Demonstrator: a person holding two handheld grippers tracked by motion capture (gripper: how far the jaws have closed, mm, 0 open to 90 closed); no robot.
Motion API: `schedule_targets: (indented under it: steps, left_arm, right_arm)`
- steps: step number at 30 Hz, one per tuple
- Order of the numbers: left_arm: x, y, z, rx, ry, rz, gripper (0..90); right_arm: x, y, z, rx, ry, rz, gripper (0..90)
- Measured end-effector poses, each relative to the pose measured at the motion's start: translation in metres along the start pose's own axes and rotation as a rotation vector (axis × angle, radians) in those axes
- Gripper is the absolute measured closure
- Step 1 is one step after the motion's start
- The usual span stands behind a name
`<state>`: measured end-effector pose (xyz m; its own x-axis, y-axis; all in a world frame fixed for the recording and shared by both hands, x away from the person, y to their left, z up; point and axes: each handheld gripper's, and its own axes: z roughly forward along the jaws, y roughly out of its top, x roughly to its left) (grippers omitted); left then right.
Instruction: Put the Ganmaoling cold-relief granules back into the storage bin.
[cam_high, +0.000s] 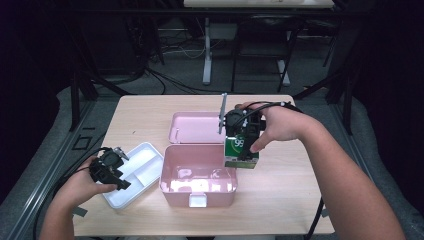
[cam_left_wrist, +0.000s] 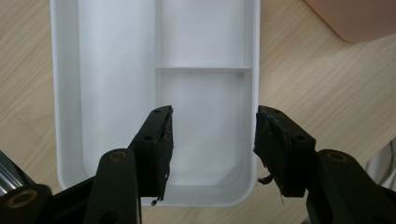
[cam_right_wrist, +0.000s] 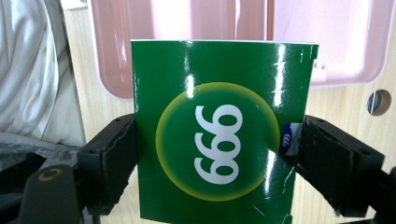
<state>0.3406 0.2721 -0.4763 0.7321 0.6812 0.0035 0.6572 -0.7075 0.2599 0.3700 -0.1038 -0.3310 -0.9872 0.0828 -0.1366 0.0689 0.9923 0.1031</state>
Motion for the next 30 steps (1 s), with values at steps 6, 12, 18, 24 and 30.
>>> schedule_targets:
  steps: [6,12,18,24,30]
  left_arm:
    - [0.0,0.0,0.0,0.0,-0.001,-0.002,47.0]
    - [0.001,0.0,0.0,0.001,0.0,0.0,47.0]
    - [0.0,0.0,0.0,-0.001,-0.003,0.0,47.0]
    - [0.001,-0.001,0.0,-0.003,-0.004,0.001,47.1]
    - [0.001,0.0,0.0,0.001,-0.003,0.0,47.1]
  right_arm:
    - [0.003,0.017,0.006,0.001,0.015,-0.032,16.3]
    - [0.005,0.032,0.011,-0.002,0.03,-0.045,16.3]
    - [0.008,0.045,0.02,0.014,0.044,-0.055,16.3]
    - [0.009,0.049,0.03,0.012,0.059,-0.055,16.3]
    - [0.009,0.048,0.04,0.011,0.06,-0.046,16.3]
